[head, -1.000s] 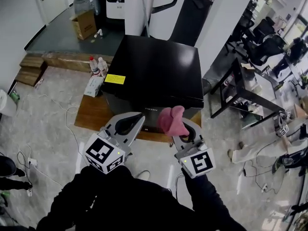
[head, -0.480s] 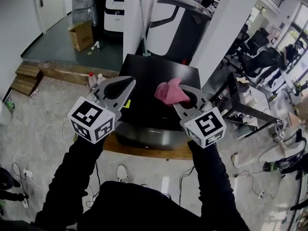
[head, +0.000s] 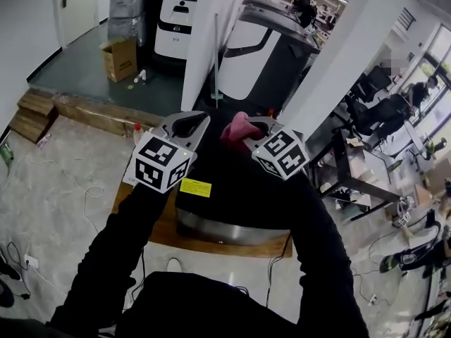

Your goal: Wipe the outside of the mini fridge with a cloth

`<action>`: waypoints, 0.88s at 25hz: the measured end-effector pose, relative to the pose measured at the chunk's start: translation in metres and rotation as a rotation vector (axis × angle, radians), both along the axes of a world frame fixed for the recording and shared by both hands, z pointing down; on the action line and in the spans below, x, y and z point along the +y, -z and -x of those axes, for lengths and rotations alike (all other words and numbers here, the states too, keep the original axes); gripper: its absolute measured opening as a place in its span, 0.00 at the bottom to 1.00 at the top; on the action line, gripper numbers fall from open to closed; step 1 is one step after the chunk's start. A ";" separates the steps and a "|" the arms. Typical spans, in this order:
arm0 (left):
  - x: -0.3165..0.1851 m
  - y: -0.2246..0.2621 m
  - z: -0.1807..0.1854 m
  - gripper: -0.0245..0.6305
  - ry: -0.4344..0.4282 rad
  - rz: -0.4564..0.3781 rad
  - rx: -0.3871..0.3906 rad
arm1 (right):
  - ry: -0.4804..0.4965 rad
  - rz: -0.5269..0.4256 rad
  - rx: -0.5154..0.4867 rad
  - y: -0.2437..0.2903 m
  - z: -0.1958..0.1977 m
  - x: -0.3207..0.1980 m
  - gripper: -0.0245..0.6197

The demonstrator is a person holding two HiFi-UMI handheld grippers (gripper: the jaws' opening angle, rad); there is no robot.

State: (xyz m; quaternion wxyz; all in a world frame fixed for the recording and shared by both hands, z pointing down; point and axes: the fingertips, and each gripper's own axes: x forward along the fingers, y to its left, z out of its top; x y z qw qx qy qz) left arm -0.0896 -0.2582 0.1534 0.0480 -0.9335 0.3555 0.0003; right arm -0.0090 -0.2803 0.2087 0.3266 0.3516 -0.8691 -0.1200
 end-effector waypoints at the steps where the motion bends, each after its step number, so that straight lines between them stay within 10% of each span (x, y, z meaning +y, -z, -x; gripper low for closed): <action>1: -0.010 -0.005 0.004 0.05 0.005 0.003 -0.003 | -0.001 0.034 0.012 -0.008 0.004 -0.014 0.12; 10: -0.074 -0.045 0.022 0.05 -0.013 0.076 0.009 | -0.049 0.256 0.149 -0.081 0.021 -0.118 0.13; 22: -0.090 -0.087 0.029 0.05 -0.045 0.138 -0.034 | -0.018 0.342 0.071 -0.103 0.029 -0.129 0.12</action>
